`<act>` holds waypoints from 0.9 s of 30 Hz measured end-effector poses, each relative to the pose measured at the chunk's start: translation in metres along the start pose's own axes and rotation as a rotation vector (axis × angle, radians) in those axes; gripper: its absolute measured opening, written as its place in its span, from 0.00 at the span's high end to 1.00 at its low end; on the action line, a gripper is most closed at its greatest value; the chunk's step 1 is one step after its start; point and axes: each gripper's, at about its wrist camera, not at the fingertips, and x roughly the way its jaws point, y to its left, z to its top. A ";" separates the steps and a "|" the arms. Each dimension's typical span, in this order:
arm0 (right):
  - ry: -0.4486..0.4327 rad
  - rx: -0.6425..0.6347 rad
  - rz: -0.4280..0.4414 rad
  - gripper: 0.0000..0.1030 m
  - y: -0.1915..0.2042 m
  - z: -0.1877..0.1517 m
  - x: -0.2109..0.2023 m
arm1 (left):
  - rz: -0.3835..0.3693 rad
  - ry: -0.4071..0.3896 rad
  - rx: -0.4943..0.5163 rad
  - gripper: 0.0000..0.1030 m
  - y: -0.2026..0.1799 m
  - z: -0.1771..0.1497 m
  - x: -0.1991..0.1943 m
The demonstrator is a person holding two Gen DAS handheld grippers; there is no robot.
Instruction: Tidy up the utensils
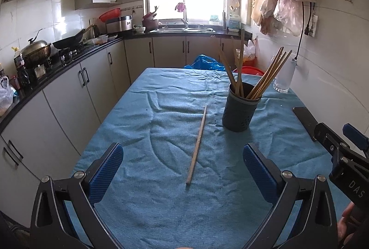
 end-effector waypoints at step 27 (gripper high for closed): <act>0.023 0.010 0.017 0.10 0.001 -0.008 0.008 | -0.013 0.039 0.006 0.00 -0.001 -0.007 0.010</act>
